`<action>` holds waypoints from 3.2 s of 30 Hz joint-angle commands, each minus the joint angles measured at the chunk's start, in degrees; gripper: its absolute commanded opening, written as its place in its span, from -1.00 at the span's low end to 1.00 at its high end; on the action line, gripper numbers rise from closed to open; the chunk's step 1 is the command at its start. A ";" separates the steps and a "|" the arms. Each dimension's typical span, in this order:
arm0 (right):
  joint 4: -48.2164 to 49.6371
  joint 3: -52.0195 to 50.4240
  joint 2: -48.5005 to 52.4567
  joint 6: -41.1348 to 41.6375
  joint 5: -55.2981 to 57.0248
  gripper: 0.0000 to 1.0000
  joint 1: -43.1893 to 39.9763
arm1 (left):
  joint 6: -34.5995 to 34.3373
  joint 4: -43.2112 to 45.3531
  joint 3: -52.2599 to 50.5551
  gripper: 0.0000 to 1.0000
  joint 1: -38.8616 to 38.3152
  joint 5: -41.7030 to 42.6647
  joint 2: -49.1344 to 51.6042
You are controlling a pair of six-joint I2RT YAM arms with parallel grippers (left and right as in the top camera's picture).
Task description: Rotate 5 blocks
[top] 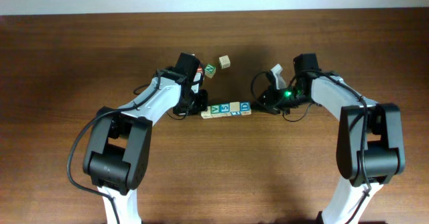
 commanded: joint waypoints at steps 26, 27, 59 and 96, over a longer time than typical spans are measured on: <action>-1.79 7.17 -1.36 3.69 -1.92 -0.91 11.76 | 0.68 1.03 0.11 -1.00 -1.70 6.45 0.52; -1.79 7.72 -1.36 3.76 -1.90 -0.91 12.41 | 0.68 1.03 0.11 -1.00 -1.70 6.45 0.52; -1.68 9.79 -1.36 6.71 1.16 -0.91 15.43 | 0.68 1.03 0.11 -1.00 -1.38 6.45 0.52; 3.06 9.81 -1.36 12.28 5.05 -0.91 17.25 | 0.68 -0.94 0.13 -1.00 7.61 6.14 0.48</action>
